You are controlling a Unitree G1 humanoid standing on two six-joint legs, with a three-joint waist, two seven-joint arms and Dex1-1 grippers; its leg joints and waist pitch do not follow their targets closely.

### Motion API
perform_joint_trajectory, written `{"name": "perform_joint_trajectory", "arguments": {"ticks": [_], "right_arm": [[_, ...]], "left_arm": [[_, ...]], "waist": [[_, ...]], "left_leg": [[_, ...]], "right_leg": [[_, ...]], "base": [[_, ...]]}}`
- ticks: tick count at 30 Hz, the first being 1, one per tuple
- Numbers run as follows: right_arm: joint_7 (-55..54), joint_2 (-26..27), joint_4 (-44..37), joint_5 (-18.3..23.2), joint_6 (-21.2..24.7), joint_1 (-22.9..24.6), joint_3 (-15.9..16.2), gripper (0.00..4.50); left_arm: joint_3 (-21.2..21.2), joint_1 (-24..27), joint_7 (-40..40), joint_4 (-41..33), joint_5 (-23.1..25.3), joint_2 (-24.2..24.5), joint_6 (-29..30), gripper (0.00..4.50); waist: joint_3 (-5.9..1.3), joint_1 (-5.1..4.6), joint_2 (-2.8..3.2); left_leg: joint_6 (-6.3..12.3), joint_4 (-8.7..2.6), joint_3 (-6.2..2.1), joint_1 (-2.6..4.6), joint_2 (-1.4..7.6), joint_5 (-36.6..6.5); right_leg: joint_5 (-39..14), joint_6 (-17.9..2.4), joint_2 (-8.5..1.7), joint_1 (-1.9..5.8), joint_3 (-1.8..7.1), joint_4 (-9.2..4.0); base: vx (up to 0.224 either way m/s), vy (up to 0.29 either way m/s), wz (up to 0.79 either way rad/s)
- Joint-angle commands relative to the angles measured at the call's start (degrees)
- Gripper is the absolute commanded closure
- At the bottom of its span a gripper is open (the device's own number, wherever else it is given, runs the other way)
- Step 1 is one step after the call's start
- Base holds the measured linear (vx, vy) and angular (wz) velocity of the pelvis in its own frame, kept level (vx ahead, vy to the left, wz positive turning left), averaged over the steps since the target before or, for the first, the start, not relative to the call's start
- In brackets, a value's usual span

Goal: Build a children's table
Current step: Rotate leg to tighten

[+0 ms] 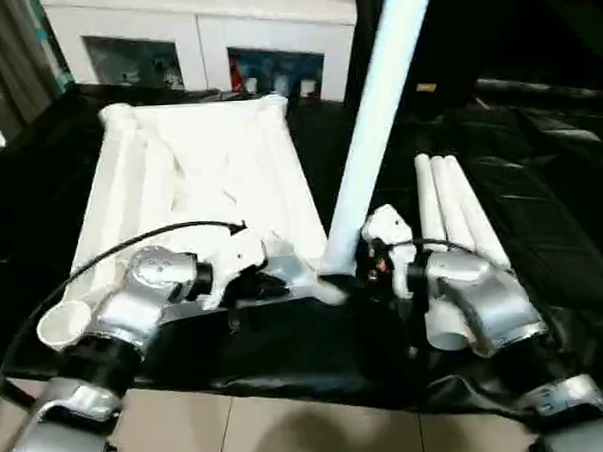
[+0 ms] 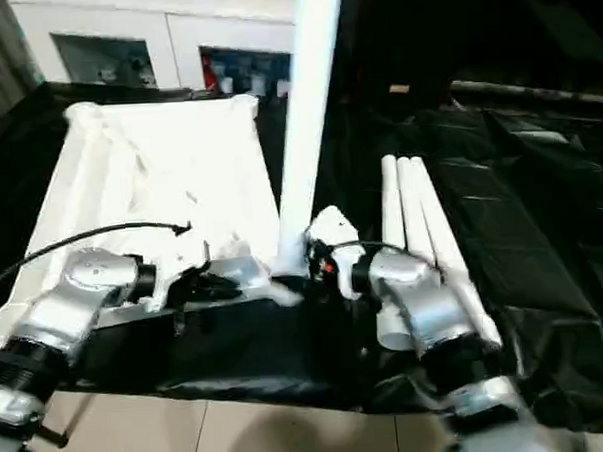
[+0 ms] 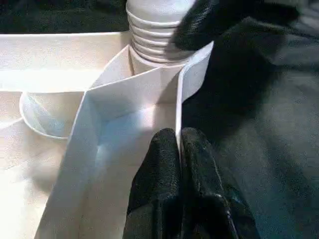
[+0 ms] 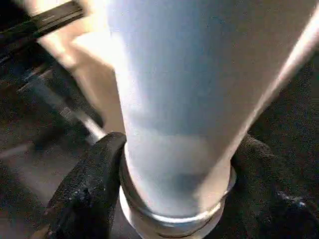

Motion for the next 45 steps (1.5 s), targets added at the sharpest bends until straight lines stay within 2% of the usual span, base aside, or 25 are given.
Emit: {"name": "perform_joint_trajectory", "arguments": {"ticks": [1, 3, 4, 5, 7, 8, 11, 12, 14, 16, 18, 19, 20, 21, 23, 24, 27, 29, 30, 32, 33, 37, 39, 42, 45], "right_arm": [[-7.51, 2.2, 4.29, 0.01, 2.25, 1.04, -1.72, 1.76], [-17.91, 7.02, 8.42, -0.78, 1.88, 0.32, -3.75, 1.76], [-21.63, 8.48, 10.18, -1.17, 1.69, -0.37, -4.27, 1.76], [-25.52, 9.97, 12.03, -1.48, 1.4, -1.19, -4.83, 1.76], [-29.19, 11.45, 14.05, -1.85, 1.11, -2.22, -5.35, 1.76], [-30.49, 12.86, 15.8, -2.12, 0.3, -3.19, -5.5, 1.76], [-30.5, 13.85, 17.02, -2.87, -1.22, -4.09, -4.99, 1.76], [-29.99, 14.21, 17.1, -2.5, -1.49, -4.26, -5.53, 1.2], [-29.37, 14.5, 17.5, -1.94, -2.1, -4.79, -6.36, 1.04], [-27.81, 14.04, 17.26, -1.78, -2.76, -5.23, -6.26, 0.97], [-23.68, 11.7, 15.62, -2.95, -3.68, -5.82, -4.24, 0.72], [-21.76, 10.77, 14.64, -2.9, -3.76, -5.84, -3.79, 0.64], [-18.4, 9.16, 12.84, -2.57, -3.56, -5.72, -3.27, 0.64], [-17.72, 8.8, 12.41, -2.51, -3.48, -5.64, -3.18, 0.64], [-12.32, 5.64, 8.95, -2.1, -2.8, -4.75, -2.12, 0.64], [-9.46, 3.92, 7.08, -1.9, -2.49, -4.23, -1.61, 0.64], [-2.91, 0.15, 3.41, -1.5, -2.31, -3.16, -0.53, 0.64], [2.38, -2.59, 1.11, -1.13, -2.23, -2.4, 0.82, 0.64], [4.6, -3.69, 0.0, -0.99, -2.16, -2.03, 1.56, 0.64], [8.61, -5.77, -2.26, -0.69, -1.48, -1.26, 3.01, 0.64], [9.67, -6.31, -2.83, -0.67, -1.45, -1.06, 3.45, 0.64], [12.7, -7.33, -3.84, -1.21, -1.1, -0.64, 4.96, 0.64], [12.78, -7.07, -3.26, -1.8, -1.6, -0.8, 5.31, 0.79], [12.95, -6.82, -3.24, -1.32, -1.27, -0.98, 5.17, 0.93], [13.61, -6.89, -3.71, -1.04, -0.76, -0.87, 5.15, 1.19]], "left_arm": [[0.12, -1.02, 5.44, 2.61, 1.45, -2.24, 2.82, 4.5], [1.53, -3.41, 13.14, 5.8, 1.68, -6.77, 5.83, 4.5], [1.67, -4.16, 15.27, 6.77, 1.81, -8.2, 6.58, 4.5], [1.46, -4.86, 17.14, 7.69, 2.22, -9.58, 7.05, 4.5], [0.96, -5.53, 18.97, 8.7, 2.96, -10.94, 6.94, 4.5], [-0.07, -6.09, 20.2, 9.74, 4.29, -11.98, 6.27, 4.5], [-0.94, -6.45, 20.41, 10.59, 5.28, -12.7, 5.52, 4.5], [-1.11, -6.58, 20.44, 10.84, 5.58, -12.69, 5.2, 4.5], [-1.37, -6.69, 20.47, 11.28, 5.98, -12.42, 4.68, 4.5], [-1.44, -6.49, 19.88, 11.28, 6.04, -11.58, 4.1, 4.5], [-1.35, -5.88, 17.5, 10.93, 5.85, -9.55, 1.9, 4.5], [-1.15, -5.67, 16.7, 10.73, 5.71, -8.95, 1.84, 4.5], [-0.93, -5.3, 14.82, 10.39, 5.43, -7.93, 0.48, 4.5], [-0.92, -5.19, 14.38, 10.25, 5.36, -7.74, 0.05, 4.5], [-0.74, -4.28, 10.65, 8.85, 4.36, -6.12, -1.72, 4.5], [-0.69, -3.7, 8.21, 7.83, 3.62, -5.17, -2.3, 4.5], [-1.0, -2.17, 1.7, 5.1, 1.54, -2.78, -4.05, 4.5], [-1.55, -0.93, -3.54, 2.8, -0.23, -0.94, -4.94, 4.5], [-1.82, -0.47, -5.43, 1.88, -0.72, -0.19, -4.95, 4.5], [-2.22, 0.37, -8.64, 0.02, -1.67, 1.17, -4.37, 4.5], [-2.28, 0.63, -9.67, -0.58, -2.1, 1.55, -4.17, 4.5], [-2.28, 1.44, -12.54, -2.11, -3.21, 2.85, -3.31, 4.5], [-1.95, 1.25, -11.72, -1.25, -2.76, 2.87, -3.8, 4.5], [-1.63, 1.1, -10.9, -0.73, -2.38, 2.97, -3.88, 4.5], [-1.55, 1.34, -11.35, -1.34, -2.68, 3.08, -3.45, 4.5]], "waist": [[-2.5, -0.38, 0.54], [-2.52, -0.38, 0.32], [-2.57, -0.4, 0.82], [-2.49, -0.72, 0.55], [-2.55, -0.89, 0.53], [-2.55, -1.08, 0.78], [-2.4, -1.34, 0.82], [-2.32, -1.42, 0.86], [-2.38, -1.53, 1.05], [-2.45, -1.61, 1.08], [-2.57, -1.7, 0.59], [-2.62, -1.62, 0.7], [-2.64, -1.56, 0.8], [-2.66, -1.65, 0.09], [-2.89, -1.09, 0.17], [-2.94, -1.15, 0.24], [-3.69, -0.74, 0.08], [-3.84, -0.54, 0.23], [-3.75, -0.27, 0.28], [-3.76, 0.08, 0.54], [-3.81, 0.44, 0.47], [-3.59, 0.77, 0.49], [-3.37, 0.72, 0.46], [-3.19, 0.62, 0.3], [-3.35, 0.61, 0.14]], "left_leg": [[-2.69, -4.31, -0.96, 1.39, 1.44, -17.61], [-3.92, -4.43, -1.37, 1.82, 1.37, -19.87], [-4.04, -4.48, -1.48, 1.84, 1.34, -20.08], [-4.36, -4.65, -1.59, 1.59, 1.28, -20.47], [-4.05, -4.65, -1.64, 1.71, 1.24, -21.16], [-4.09, -4.63, -1.68, 1.69, 1.15, -22.0], [-3.44, -4.6, -1.74, 2.05, 1.07, -24.56], [-3.2, -4.74, -1.85, 2.05, 1.09, -25.28], [-3.17, -4.94, -2.03, 2.25, 1.24, -26.03], [-3.18, -5.17, -2.2, 1.89, 1.3, -25.82], [-2.86, -5.26, -2.19, 1.57, 1.34, -25.01], [-2.7, -5.23, -2.2, 1.49, 1.34, -24.52], [-2.39, -5.13, -1.95, 1.52, 1.4, -23.67], [-1.83, -5.07, -1.8, 1.21, 1.35, -22.37], [-0.86, -4.88, -1.64, 1.09, 1.46, -19.01], [-0.6, -4.82, -1.54, 1.02, 1.5, -18.1], [1.3, -4.02, -1.14, 0.38, 1.34, -9.33], [2.63, -3.73, -1.03, 0.27, 1.34, -5.39], [3.37, -3.61, -0.92, 0.44, 1.37, -4.82], [3.89, -3.54, -0.76, 0.6, 1.54, -4.42], [3.92, -3.48, -0.66, 0.79, 1.62, -4.32], [3.01, -3.64, -0.49, 0.93, 1.74, -6.63], [1.32, -3.93, -0.56, 1.04, 1.72, -9.35], [0.03, -4.13, -0.67, 1.12, 1.67, -11.58], [0.07, -4.04, -0.69, 1.02, 1.63, -10.22]], "right_leg": [[-19.0, -9.77, -4.28, 1.42, 2.16, -5.31], [-24.58, -7.98, -4.43, 1.16, 2.06, -5.94], [-24.96, -7.84, -4.48, 1.14, 2.07, -5.93], [-25.55, -7.4, -4.34, 1.14, 1.96, -6.07], [-25.83, -6.86, -4.3, 1.01, 1.93, -6.33], [-25.38, -6.79, -4.16, 0.83, 1.9, -6.37], [-26.3, -6.6, -4.08, 0.49, 1.78, -6.77], [-27.33, -6.4, -4.13, 0.6, 1.71, -6.93], [-27.63, -6.41, -4.29, 0.67, 1.55, -7.15], [-26.04, -6.87, -4.33, 1.01, 1.38, -6.94], [-24.14, -7.34, -4.35, 1.34, 1.25, -6.71], [-23.45, -7.49, -4.38, 1.43, 1.26, -6.57], [-21.96, -8.03, -4.46, 1.31, 1.45, -6.54], [-21.0, -8.35, -4.43, 1.58, 1.5, -6.43], [-18.36, -8.63, -4.62, 1.92, 1.61, -6.12], [-17.01, -8.95, -4.56, 1.9, 1.65, -5.95], [-4.22, -11.6, -4.25, 2.62, 1.49, -4.37], [3.32, -13.11, -4.01, 2.8, 1.4, -3.54], [5.98, -13.95, -3.79, 2.74, 1.31, -3.35], [8.07, -14.79, -3.7, 2.66, 1.27, -3.06], [8.59, -15.06, -3.58, 2.7, 1.16, -2.92], [4.9, -15.06, -3.78, 2.52, 1.18, -3.21], [-0.64, -13.97, -3.96, 2.44, 1.31, -3.75], [-5.69, -12.62, -4.11, 2.31, 1.48, -4.25], [-4.26, -12.42, -4.03, 2.41, 1.51, -4.01]], "base": [[0.0, 0.0, 0.0], [0.0, 0.0, 0.0], [0.0, 0.0, 0.0], [0.0, 0.0, 0.0], [0.0, 0.0, 0.0], [0.0, 0.0, 0.0], [0.0, 0.0, 0.0], [0.0, 0.0, 0.0], [0.0, 0.0, 0.0], [0.0, 0.0, 0.0], [0.0, 0.0, 0.0], [0.0, 0.0, 0.0], [0.0, 0.0, 0.0], [0.0, 0.0, 0.0], [0.0, 0.0, 0.0], [0.0, 0.0, 0.0], [0.053, -0.029, 0.0], [0.058, -0.015, -0.03], [0.059, -0.001, -0.01], [0.051, 0.012, -0.01], [0.0, 0.0, 0.0], [0.0, 0.0, 0.0], [0.0, 0.0, 0.0], [0.0, 0.0, 0.0], [0.0, 0.0, 0.0]]}}
